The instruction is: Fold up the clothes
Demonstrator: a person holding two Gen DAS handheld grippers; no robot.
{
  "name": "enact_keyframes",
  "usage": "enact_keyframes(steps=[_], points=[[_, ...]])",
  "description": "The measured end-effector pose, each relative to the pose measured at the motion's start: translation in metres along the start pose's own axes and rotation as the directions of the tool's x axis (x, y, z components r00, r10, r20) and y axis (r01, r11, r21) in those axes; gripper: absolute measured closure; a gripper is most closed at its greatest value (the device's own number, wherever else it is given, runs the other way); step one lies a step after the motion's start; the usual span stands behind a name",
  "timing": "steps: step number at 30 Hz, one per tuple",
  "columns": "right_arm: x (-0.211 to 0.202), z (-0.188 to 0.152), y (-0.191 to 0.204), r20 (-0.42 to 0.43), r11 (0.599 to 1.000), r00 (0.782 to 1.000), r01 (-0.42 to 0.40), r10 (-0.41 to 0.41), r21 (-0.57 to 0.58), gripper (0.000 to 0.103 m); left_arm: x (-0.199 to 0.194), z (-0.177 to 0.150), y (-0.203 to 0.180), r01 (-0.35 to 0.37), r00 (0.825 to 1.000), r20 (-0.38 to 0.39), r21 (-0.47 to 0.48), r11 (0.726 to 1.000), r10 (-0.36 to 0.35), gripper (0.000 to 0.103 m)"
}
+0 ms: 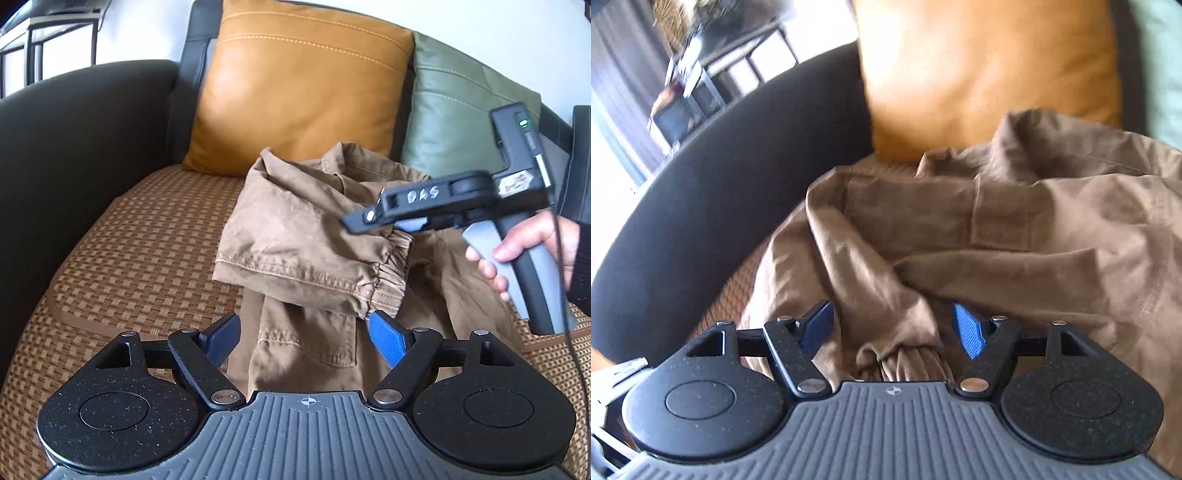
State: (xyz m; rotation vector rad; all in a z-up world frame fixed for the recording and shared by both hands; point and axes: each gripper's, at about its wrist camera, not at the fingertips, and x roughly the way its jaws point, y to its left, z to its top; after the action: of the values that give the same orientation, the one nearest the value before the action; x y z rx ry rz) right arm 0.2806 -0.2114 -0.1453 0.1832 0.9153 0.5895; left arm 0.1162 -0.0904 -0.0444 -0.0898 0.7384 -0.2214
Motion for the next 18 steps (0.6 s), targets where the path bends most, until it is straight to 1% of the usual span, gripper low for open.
enact_keyframes(steps=[1, 2, 3, 5, 6, 7, 9, 11, 12, 15, 17, 18], points=[[0.003, -0.001, 0.000, -0.023, 1.000, 1.000, -0.002, 0.002, -0.001, 0.037, -0.001, 0.000, 0.001, -0.004, 1.000, 0.000, -0.005, 1.000, 0.004, 0.017], [0.002, -0.001, -0.001, -0.041, 0.999, 0.999, -0.035, 0.036, 0.025, 0.069, -0.002, -0.001, 0.002, -0.006, 1.000, 0.003, -0.009, 1.000, 0.006, 0.017], [0.000, -0.001, -0.002, -0.053, 0.996, 0.996, -0.067, 0.070, 0.050, 0.077, -0.003, 0.000, 0.002, -0.008, 1.000, 0.007, -0.013, 1.000, 0.008, 0.017], [-0.018, 0.004, 0.004, -0.020, 0.988, 0.990, -0.135, 0.137, 0.074, 0.082, -0.005, 0.000, 0.002, -0.008, 1.000, 0.013, -0.020, 1.000, 0.008, 0.017], [-0.028, 0.007, 0.007, 0.000, 0.981, 0.985, -0.171, 0.171, 0.087, 0.082, -0.007, 0.001, 0.001, -0.007, 1.000, 0.016, -0.021, 1.000, 0.007, 0.017], [-0.044, 0.013, 0.012, 0.044, 0.971, 0.977, -0.214, 0.211, 0.109, 0.083, -0.009, 0.002, -0.001, -0.005, 1.000, 0.023, -0.018, 1.000, 0.006, 0.017], [-0.077, 0.027, 0.023, 0.134, 0.943, 0.950, -0.301, 0.283, 0.143, 0.083, -0.014, 0.006, -0.009, -0.004, 0.999, 0.045, -0.003, 1.000, 0.004, 0.016], [-0.114, 0.047, 0.040, 0.226, 0.917, 0.913, -0.376, 0.341, 0.135, 0.084, -0.016, 0.013, -0.021, 0.005, 0.998, 0.069, 0.020, 1.000, -0.006, 0.016], [-0.130, 0.057, 0.049, 0.265, 0.908, 0.894, -0.402, 0.360, 0.123, 0.084, -0.015, 0.017, -0.027, 0.009, 0.997, 0.080, 0.035, 0.999, -0.012, 0.015], [-0.167, 0.087, 0.069, 0.352, 0.893, 0.857, -0.436, 0.375, 0.112, 0.084, -0.004, 0.029, -0.049, 0.008, 0.994, 0.111, 0.071, 0.997, -0.016, 0.014], [-0.182, 0.102, 0.076, 0.381, 0.886, 0.844, -0.449, 0.378, 0.116, 0.084, 0.009, 0.037, -0.062, 0.009, 0.992, 0.126, 0.079, 0.997, -0.019, 0.013], [-0.186, 0.108, 0.078, 0.391, 0.887, 0.841, -0.447, 0.374, 0.115, 0.084, 0.015, 0.040, -0.069, 0.009, 0.991, 0.133, 0.083, 0.997, -0.020, 0.013]])
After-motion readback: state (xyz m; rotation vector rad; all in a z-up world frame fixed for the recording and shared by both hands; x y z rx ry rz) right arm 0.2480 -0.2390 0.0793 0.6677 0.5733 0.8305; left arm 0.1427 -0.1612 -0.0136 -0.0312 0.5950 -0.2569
